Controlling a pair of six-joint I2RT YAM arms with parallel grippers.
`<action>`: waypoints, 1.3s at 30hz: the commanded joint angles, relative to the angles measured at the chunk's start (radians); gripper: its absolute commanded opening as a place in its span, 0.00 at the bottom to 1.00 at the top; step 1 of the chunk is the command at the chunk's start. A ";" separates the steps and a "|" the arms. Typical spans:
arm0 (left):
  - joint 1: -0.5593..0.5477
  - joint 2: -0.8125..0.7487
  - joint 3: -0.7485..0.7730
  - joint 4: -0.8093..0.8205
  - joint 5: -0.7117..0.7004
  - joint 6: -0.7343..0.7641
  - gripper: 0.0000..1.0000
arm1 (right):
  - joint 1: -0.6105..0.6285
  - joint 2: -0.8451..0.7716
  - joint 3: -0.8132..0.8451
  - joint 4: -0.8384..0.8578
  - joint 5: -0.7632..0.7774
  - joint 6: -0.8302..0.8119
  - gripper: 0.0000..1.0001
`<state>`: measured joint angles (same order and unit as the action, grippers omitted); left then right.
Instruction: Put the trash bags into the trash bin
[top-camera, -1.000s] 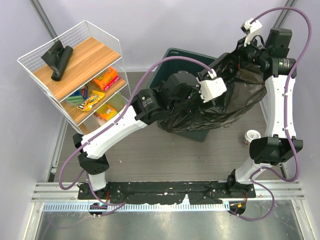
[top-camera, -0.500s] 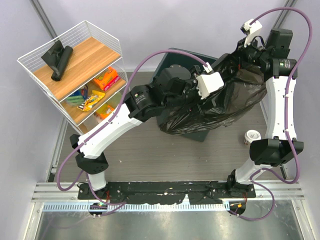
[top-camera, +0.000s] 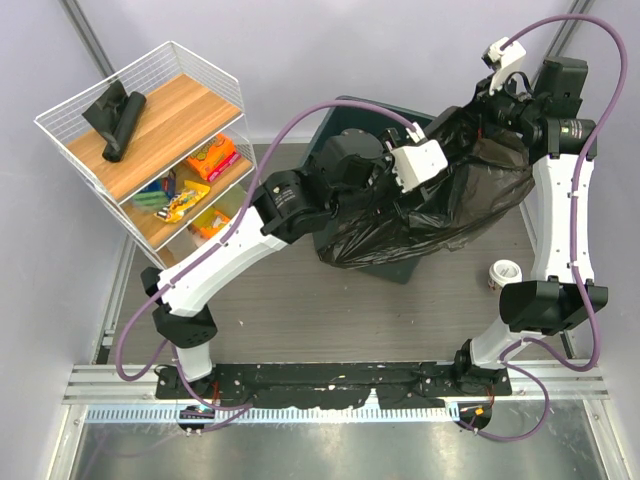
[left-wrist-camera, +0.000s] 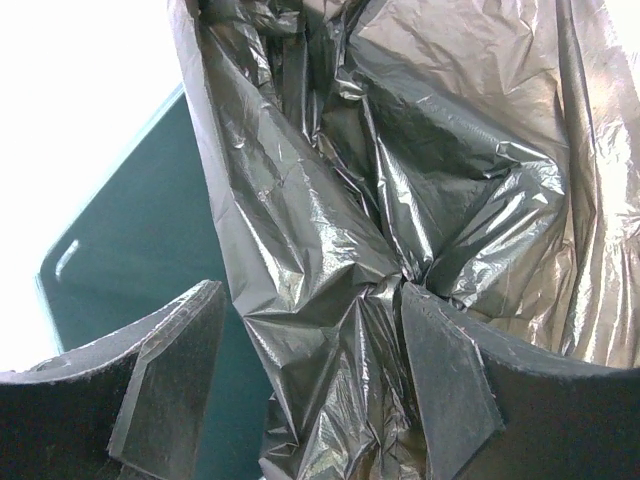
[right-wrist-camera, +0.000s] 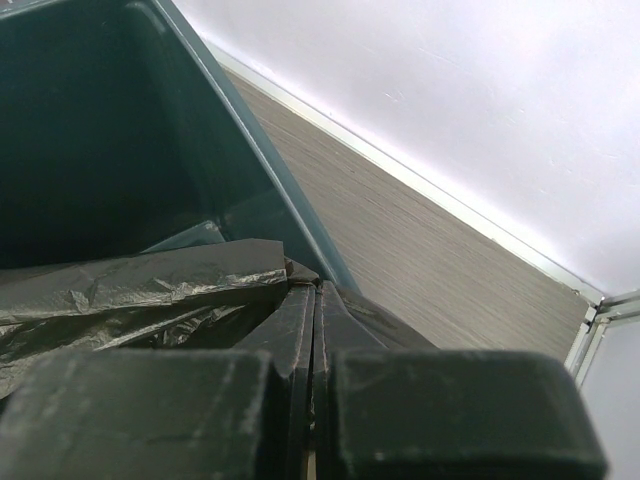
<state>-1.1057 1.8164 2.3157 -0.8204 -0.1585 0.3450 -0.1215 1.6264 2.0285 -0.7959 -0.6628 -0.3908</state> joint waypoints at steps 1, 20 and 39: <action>0.001 -0.005 -0.007 0.049 -0.019 0.020 0.74 | 0.003 -0.046 0.010 0.012 0.005 -0.011 0.01; 0.017 0.000 -0.056 0.053 -0.024 0.032 0.53 | 0.003 -0.045 0.018 0.011 0.020 -0.011 0.01; 0.253 -0.140 -0.217 0.182 -0.108 -0.024 0.00 | 0.006 0.062 0.068 0.142 -0.004 0.095 0.01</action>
<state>-0.9016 1.7683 2.1403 -0.7368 -0.2321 0.3393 -0.1211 1.6394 2.0396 -0.7467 -0.6350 -0.3473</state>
